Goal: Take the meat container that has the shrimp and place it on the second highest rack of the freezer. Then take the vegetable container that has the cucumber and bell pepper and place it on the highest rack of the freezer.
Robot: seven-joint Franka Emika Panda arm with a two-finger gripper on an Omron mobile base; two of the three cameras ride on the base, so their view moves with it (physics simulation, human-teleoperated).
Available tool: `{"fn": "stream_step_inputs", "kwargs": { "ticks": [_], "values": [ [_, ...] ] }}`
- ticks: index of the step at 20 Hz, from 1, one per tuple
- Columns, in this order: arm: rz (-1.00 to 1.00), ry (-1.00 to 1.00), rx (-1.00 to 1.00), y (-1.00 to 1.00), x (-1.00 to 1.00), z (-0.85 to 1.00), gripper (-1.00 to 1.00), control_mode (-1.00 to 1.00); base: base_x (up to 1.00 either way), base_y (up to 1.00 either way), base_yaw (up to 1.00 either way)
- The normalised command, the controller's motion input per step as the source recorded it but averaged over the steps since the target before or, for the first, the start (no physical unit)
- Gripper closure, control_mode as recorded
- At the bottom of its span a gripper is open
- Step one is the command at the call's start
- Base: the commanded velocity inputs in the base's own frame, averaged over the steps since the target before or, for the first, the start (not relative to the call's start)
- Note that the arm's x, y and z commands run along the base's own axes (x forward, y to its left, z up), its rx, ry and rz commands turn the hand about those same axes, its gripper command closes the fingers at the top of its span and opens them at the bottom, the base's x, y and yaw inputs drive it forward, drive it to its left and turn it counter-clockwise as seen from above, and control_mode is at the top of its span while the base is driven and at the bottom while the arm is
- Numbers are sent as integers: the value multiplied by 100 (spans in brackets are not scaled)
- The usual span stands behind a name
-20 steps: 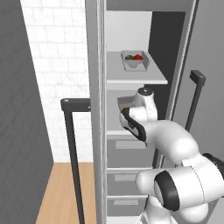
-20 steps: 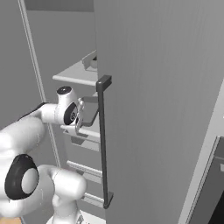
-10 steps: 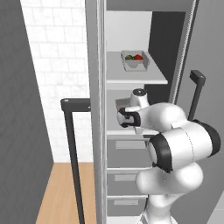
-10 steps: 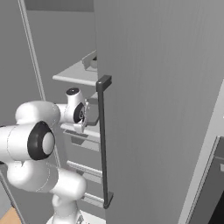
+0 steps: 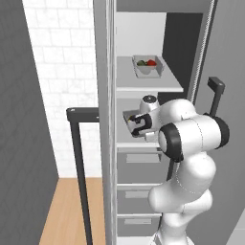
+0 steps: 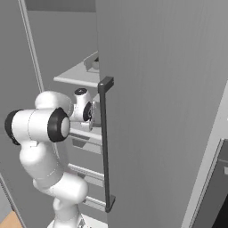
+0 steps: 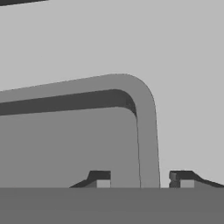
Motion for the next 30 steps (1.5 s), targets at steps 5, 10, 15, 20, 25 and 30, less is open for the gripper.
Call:
{"fn": "stream_step_inputs", "kwargs": {
  "ticks": [5, 10, 15, 20, 25, 30],
  "values": [
    [0, 0, 0, 0, 55, -23, -100, -100, 0, 0, 0],
    [0, -11, -2, 0, -30, -22, -100, -100, 0, 0, 0],
    [0, -25, 0, 0, -58, 17, -100, -100, 0, 0, 0],
    [0, -31, 0, 0, -35, 77, -100, -100, 0, 0, 0],
    [0, -23, 0, 0, -66, 76, -100, -100, 0, 0, 0],
    [0, -19, 0, 0, -85, 88, -100, -100, 0, 0, 0]
  ]
}}
